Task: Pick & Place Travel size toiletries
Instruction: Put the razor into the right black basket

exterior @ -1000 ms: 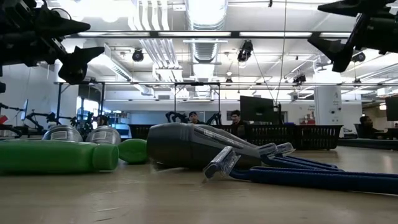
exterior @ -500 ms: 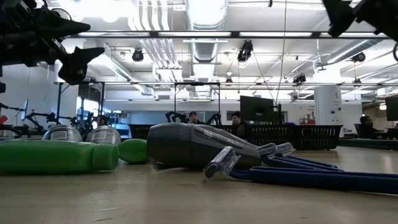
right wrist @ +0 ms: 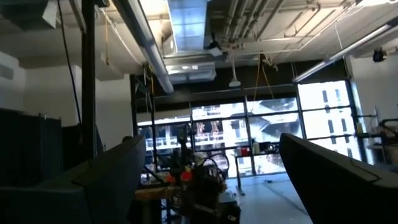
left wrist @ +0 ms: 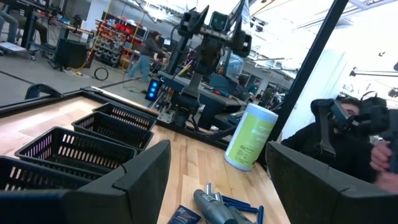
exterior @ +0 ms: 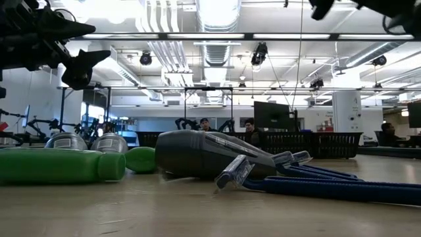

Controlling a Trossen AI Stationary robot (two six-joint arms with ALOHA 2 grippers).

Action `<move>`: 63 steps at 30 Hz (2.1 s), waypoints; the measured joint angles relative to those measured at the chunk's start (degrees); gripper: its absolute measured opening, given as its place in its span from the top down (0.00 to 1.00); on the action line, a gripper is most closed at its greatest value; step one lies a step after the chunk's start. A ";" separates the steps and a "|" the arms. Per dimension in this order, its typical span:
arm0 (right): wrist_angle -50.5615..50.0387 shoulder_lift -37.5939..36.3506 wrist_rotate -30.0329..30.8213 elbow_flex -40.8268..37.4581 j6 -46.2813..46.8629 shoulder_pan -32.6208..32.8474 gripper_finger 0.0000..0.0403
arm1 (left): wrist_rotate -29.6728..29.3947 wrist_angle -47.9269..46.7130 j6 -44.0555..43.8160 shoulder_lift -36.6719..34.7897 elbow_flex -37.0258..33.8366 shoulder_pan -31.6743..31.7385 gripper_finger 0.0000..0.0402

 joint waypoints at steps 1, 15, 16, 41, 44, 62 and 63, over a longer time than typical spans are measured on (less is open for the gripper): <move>-0.11 1.18 0.00 1.58 2.46 0.00 0.10 | 0.00 0.05 0.00 0.00 0.00 0.00 0.33; -19.79 7.06 -0.76 13.83 26.94 0.13 0.10 | 0.01 0.14 0.00 0.00 0.00 0.00 0.33; -20.68 7.16 -0.85 14.09 29.67 0.13 0.10 | 0.01 0.12 0.00 0.00 0.00 0.00 0.33; -35.23 20.22 -2.94 14.16 71.53 10.99 0.10 | 0.02 -0.12 0.00 0.02 0.00 0.01 0.33; -40.09 21.27 -4.95 14.18 74.57 11.85 0.10 | 0.00 -0.09 0.00 0.02 0.00 -0.01 0.33; -51.17 31.99 -10.24 14.65 87.66 17.98 0.10 | 0.00 -0.14 0.00 0.02 0.00 0.01 0.33; -51.21 33.02 -10.77 14.78 86.68 18.24 0.10 | 0.02 -0.18 0.00 0.02 0.00 0.01 0.33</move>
